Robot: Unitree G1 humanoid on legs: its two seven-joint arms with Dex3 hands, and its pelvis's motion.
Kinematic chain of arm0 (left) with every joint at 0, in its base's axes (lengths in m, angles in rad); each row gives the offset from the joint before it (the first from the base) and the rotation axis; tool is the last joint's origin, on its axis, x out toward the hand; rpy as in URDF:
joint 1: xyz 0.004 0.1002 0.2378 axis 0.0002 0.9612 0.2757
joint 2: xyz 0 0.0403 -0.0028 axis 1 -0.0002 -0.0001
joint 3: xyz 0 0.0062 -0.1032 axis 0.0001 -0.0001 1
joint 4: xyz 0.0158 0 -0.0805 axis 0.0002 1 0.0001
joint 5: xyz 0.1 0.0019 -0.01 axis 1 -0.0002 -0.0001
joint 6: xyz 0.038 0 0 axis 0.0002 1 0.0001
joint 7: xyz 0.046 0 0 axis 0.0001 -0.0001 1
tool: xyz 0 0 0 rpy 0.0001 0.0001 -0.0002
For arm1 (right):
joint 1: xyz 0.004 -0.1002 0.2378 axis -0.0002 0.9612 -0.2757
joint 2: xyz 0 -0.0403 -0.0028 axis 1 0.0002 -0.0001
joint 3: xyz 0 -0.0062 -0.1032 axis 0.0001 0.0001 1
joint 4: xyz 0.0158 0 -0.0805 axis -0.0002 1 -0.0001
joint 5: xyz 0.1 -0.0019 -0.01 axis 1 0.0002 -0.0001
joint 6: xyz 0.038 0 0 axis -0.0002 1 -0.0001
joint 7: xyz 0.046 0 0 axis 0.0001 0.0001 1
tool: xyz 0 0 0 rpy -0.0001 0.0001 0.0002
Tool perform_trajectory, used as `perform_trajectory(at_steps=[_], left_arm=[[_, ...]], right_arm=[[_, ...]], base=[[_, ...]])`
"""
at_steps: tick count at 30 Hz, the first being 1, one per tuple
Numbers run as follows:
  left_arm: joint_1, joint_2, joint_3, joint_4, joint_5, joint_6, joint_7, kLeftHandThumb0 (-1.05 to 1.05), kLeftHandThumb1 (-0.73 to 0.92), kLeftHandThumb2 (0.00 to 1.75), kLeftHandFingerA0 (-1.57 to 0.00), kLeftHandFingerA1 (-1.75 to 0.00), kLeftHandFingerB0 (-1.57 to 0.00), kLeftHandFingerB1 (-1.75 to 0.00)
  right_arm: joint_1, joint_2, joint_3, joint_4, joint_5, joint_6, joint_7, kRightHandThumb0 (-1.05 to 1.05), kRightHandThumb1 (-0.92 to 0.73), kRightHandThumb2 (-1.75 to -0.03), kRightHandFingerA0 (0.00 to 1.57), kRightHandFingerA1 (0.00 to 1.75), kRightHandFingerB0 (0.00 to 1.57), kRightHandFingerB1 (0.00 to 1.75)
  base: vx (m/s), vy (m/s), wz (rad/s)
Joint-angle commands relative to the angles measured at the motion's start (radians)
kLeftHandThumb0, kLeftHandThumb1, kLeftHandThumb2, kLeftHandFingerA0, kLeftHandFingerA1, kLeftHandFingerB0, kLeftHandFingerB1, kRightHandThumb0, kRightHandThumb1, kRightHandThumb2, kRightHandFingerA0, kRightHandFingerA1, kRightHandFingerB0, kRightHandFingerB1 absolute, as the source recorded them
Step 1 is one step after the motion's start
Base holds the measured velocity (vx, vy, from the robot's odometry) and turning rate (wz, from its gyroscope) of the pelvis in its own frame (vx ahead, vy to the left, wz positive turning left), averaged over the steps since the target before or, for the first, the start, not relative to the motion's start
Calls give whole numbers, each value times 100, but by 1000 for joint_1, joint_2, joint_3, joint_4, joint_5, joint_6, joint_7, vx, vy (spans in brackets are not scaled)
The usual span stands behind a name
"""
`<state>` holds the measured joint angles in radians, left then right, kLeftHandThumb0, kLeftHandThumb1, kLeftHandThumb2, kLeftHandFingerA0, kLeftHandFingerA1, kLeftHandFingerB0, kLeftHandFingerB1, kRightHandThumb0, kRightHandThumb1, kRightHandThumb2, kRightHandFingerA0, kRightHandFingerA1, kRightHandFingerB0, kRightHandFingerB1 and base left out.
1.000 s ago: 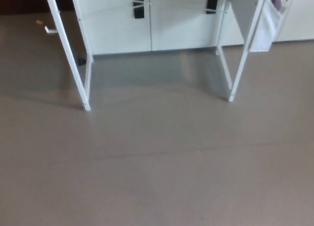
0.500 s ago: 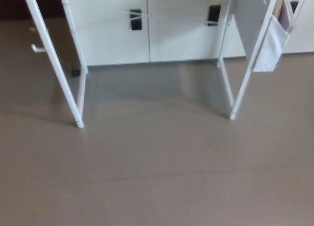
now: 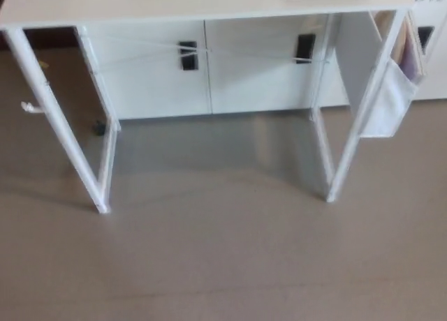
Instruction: The robot walks towards a desk on which a file tray is kept in the middle and a stapler is kept to its right. The robot lifts the stapler using its right hand and places it on the file tray.
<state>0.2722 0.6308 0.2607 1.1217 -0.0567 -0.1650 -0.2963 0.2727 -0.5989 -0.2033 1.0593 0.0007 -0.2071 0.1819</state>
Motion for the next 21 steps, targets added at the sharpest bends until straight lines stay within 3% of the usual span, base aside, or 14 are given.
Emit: perform_trajectory(at_steps=[1, 2, 9, 10, 11, 17, 18, 19, 20, 21], left_arm=[[4, 15, -1, -3, 8, -7, 14, -51, 59, 58, -49, -42, -28, -32], [5, 14, -3, -5, 8, -11, 13, -52, 59, 58, -48, -42, -28, -32], [-5, 14, 6, 16, -3, -19, -3, -52, 59, 58, -47, -42, -28, -32], [-3, 14, 5, 14, -2, -19, -1, -52, 59, 57, -47, -42, -28, -32], [-4, 15, 5, 10, -2, -14, 1, -53, 59, 57, -45, -42, -28, -32], [35, 13, 19, -60, -18, 5, -20, -52, 60, 58, -45, -41, -27, -32], [23, 16, 11, -43, -8, 2, -17, -52, 60, 58, -44, -41, -27, -32], [23, 16, 11, -44, -8, 3, -17, -52, 60, 58, -44, -41, -27, -32], [21, 16, 8, -40, -4, 0, -13, -51, 60, 58, -46, -41, -26, -32], [12, 15, 3, -27, 5, -2, 0, -52, 60, 58, -47, -42, -27, -32]], right_arm=[[3, -7, 8, 9, -13, -25, -5, -70, -58, -90, 28, 52, 0, 20], [3, 4, -17, 5, 17, -23, 3, -58, -68, -59, 33, 40, 3, 26], [23, 7, -9, -34, 0, -14, -11, -60, -70, -60, 31, 39, 1, 25], [16, 9, -16, -25, 10, -4, -2, -58, -66, -63, 29, 38, 5, 19], [8, 5, -6, -15, -2, 6, -7, -62, -70, -60, 32, 38, 0, 27], [33, 5, -18, -57, 18, 4, 22, -63, -71, -61, 29, 38, 1, 25], [23, -6, 1, -51, -4, 27, 21, -73, -58, -90, 21, 49, 0, 20], [24, -6, 1, -53, -3, 28, 21, -73, -58, -90, 21, 49, 0, 20], [17, -3, 4, -31, -9, 5, 5, -62, -71, -61, 30, 38, 0, 24], [14, 1, -7, -23, 5, 5, 12, -68, -55, -88, 19, 48, 0, 23]], base=[[212, -170, 0], [149, -143, 13], [122, -47, -7], [138, 48, 3], [231, 85, -5], [188, 78, 7], [169, 20, 5], [125, -9, 9], [136, -34, 13], [106, -53, 13]])
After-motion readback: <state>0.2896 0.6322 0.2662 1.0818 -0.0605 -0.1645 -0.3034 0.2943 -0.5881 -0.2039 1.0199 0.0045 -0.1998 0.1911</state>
